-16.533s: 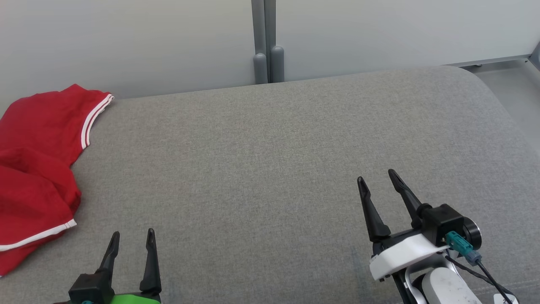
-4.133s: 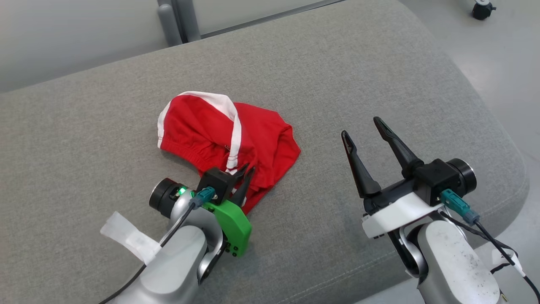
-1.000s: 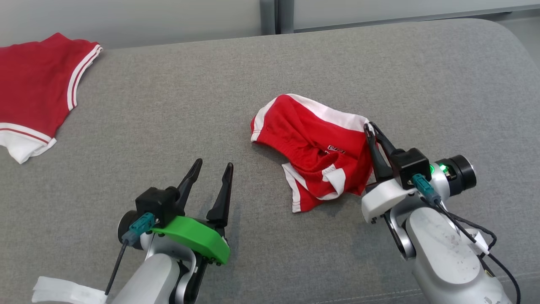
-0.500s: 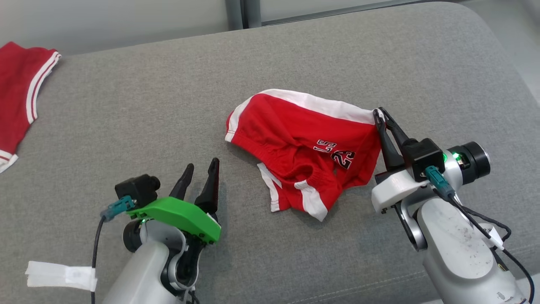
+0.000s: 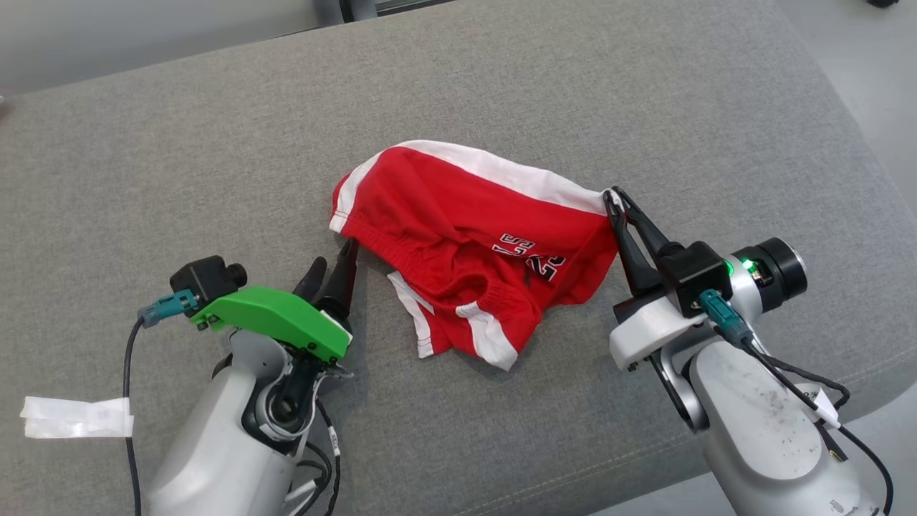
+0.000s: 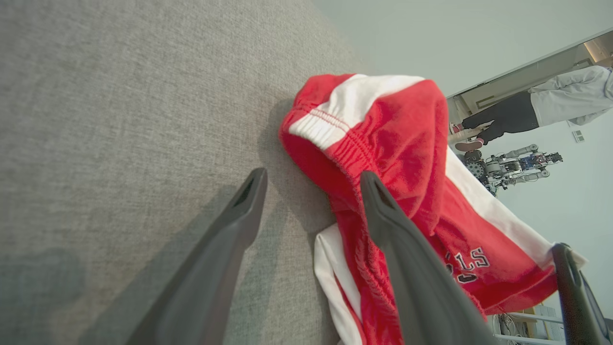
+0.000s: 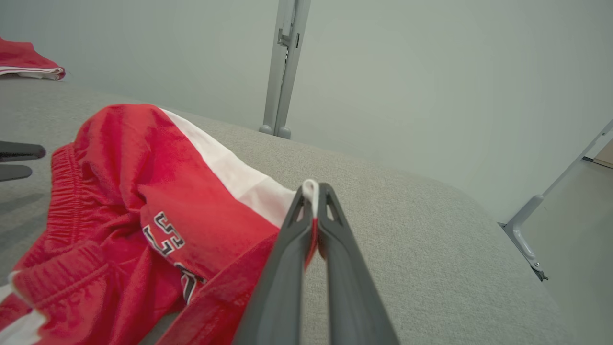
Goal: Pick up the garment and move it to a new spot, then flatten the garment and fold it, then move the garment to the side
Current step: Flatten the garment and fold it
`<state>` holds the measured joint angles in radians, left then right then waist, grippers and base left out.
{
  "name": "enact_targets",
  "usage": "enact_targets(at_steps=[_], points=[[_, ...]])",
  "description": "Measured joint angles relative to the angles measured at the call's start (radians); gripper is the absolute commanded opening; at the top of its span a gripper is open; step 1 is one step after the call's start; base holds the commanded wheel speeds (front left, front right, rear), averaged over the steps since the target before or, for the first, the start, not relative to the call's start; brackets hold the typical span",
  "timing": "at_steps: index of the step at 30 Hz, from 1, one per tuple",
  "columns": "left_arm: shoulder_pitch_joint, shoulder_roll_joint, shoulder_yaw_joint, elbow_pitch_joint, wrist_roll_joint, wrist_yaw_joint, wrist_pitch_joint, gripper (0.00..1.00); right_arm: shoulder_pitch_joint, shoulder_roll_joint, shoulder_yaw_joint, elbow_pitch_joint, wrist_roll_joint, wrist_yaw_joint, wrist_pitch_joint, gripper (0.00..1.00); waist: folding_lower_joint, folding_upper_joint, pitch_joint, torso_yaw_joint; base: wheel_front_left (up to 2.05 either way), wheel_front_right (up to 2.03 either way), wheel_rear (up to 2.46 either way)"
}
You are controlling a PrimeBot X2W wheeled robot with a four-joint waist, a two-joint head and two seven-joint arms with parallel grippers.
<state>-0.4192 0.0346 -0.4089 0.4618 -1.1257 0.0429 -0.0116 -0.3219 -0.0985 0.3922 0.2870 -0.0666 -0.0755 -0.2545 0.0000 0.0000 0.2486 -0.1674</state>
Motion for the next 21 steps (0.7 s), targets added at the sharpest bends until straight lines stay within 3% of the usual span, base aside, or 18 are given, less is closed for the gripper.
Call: enact_targets(at_steps=[9, 18, 20, 21], points=[[-0.062, 0.0, 0.013, 0.016, -0.168, -0.009, 0.03, 1.0, 0.0, 0.002, 0.016, -0.005, 0.0, 0.005, 0.0, 0.0, 0.0, 0.0, 0.018, -0.023, 0.0, 0.0, 0.0], [-0.096, 0.0, 0.01, 0.044, -0.264, -0.008, 0.026, 1.0, 0.0, 0.003, 0.03, -0.007, 0.001, 0.005, 0.0, 0.0, 0.0, 0.0, 0.027, -0.032, 0.0, 0.0, 0.0], [-0.103, 0.0, 0.012, 0.045, -0.281, -0.008, 0.018, 0.91, 0.0, 0.003, 0.031, -0.007, 0.001, 0.005, 0.0, 0.0, 0.0, 0.0, 0.029, -0.032, 0.0, 0.0, 0.0], [-0.115, 0.0, 0.013, 0.047, -0.294, -0.008, 0.009, 0.78, 0.0, 0.003, 0.034, -0.007, 0.001, 0.005, 0.0, 0.0, 0.0, 0.0, 0.032, -0.034, 0.0, 0.0, 0.0]])
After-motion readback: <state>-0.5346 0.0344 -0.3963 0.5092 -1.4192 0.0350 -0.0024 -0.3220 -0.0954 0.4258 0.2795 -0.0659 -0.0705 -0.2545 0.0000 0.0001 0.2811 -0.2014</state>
